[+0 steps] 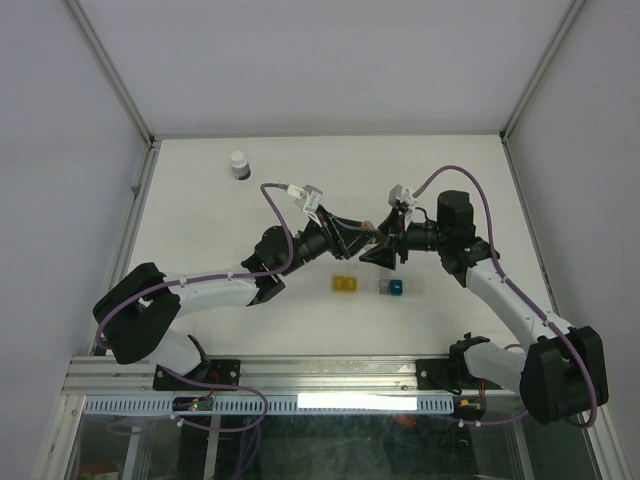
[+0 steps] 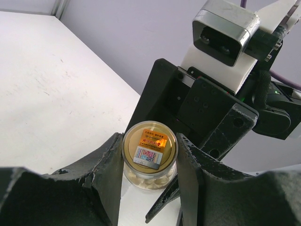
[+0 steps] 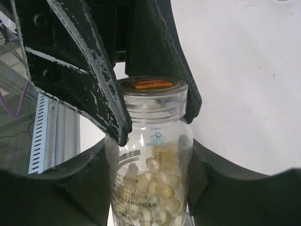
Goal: Sort the pills into containers
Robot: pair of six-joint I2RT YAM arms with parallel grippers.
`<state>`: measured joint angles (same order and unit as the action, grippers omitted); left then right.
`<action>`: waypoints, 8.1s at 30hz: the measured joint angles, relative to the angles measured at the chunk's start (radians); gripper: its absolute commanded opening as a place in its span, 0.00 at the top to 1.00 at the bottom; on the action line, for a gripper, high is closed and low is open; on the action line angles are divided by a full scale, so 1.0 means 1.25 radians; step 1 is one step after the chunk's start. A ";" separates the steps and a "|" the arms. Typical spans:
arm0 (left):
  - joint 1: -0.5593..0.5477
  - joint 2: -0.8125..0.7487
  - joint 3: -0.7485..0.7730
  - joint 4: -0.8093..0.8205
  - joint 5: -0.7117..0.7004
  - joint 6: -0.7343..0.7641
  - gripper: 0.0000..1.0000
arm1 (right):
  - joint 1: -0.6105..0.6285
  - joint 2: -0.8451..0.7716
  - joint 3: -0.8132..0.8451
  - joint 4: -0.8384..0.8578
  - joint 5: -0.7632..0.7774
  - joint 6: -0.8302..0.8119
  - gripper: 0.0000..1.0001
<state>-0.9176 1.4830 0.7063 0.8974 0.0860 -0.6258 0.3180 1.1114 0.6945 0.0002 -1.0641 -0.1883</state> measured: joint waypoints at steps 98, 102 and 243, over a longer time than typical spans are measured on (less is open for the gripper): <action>-0.048 -0.116 0.114 -0.420 0.114 0.200 1.00 | -0.065 -0.007 0.065 -0.419 -0.177 -0.480 1.00; -0.084 -0.114 0.143 -0.477 0.005 0.158 1.00 | -0.072 -0.002 0.065 -0.405 -0.165 -0.464 1.00; -0.147 -0.063 0.106 -0.365 -0.265 0.042 1.00 | -0.105 0.019 0.065 -0.403 -0.121 -0.470 1.00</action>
<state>-1.1011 1.4040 0.8391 0.4416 -0.2451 -0.5728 0.1867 1.1347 0.7761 -0.5041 -1.2156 -0.7761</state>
